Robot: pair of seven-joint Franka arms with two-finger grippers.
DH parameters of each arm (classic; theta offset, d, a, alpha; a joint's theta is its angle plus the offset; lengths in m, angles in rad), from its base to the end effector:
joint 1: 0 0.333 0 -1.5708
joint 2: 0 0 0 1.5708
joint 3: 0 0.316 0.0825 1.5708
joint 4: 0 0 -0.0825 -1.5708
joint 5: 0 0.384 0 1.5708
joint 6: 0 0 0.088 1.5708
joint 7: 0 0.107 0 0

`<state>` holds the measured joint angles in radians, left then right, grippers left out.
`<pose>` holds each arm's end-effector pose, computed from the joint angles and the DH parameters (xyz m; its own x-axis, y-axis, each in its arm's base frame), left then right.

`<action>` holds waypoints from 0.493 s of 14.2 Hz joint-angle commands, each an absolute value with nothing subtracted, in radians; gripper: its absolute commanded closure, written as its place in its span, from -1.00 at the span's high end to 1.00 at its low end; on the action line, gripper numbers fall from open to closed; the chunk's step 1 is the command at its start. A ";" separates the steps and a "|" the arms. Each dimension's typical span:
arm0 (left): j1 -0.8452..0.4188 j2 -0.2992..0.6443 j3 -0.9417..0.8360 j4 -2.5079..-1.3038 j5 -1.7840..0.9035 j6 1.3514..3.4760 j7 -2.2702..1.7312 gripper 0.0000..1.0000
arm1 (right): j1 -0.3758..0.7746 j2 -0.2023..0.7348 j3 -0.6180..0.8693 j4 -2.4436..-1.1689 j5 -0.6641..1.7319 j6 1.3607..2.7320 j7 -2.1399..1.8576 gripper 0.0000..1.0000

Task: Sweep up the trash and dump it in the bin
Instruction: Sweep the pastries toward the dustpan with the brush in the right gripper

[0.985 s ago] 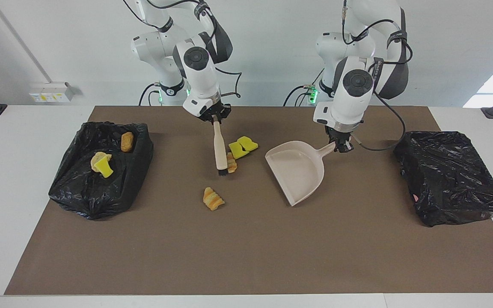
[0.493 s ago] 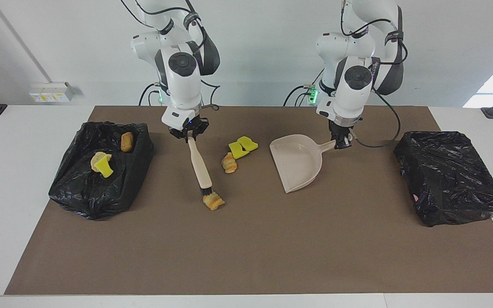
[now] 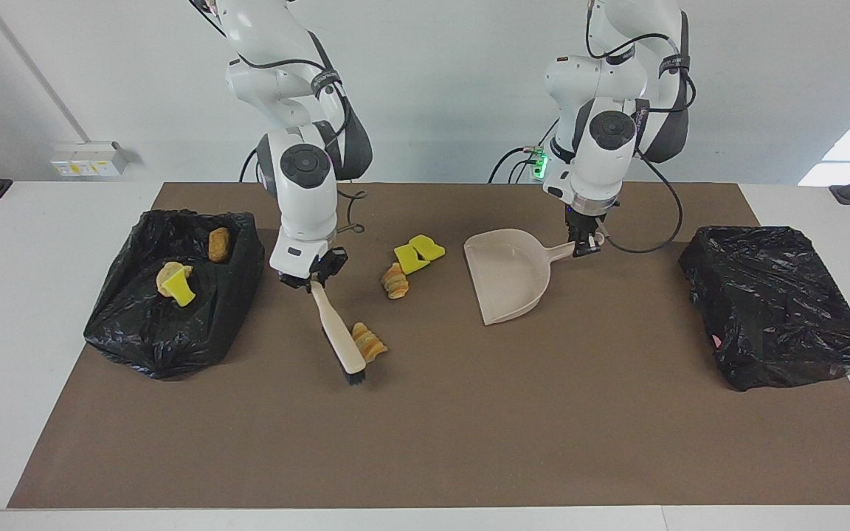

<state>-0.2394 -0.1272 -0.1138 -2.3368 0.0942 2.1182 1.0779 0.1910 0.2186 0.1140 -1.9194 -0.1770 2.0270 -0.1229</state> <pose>0.4492 -0.1613 0.3794 0.0852 -0.9886 -0.1239 -0.9950 -0.0908 0.0409 0.5697 0.1661 0.3721 0.8674 0.4809 -0.1277 0.4943 -0.8624 0.1095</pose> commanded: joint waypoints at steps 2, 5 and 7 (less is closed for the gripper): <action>-0.258 -0.210 -0.117 -2.440 0.104 2.152 1.074 -1.00 | 0.196 0.190 0.129 -1.972 -0.170 2.026 -0.266 -1.00; -0.281 -0.216 -0.117 -2.468 0.100 2.187 1.022 -1.00 | 0.244 0.180 0.130 -1.980 -0.045 2.026 -0.334 -1.00; -0.290 -0.221 -0.115 -2.497 0.100 2.233 0.999 -1.00 | 0.293 0.173 0.130 -1.982 0.038 2.029 -0.316 -1.00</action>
<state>-0.2637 -0.1884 -0.1237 -2.4365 0.0940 2.1770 1.0293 0.2619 0.2083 0.1270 -1.9524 -0.0307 2.0263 -0.2996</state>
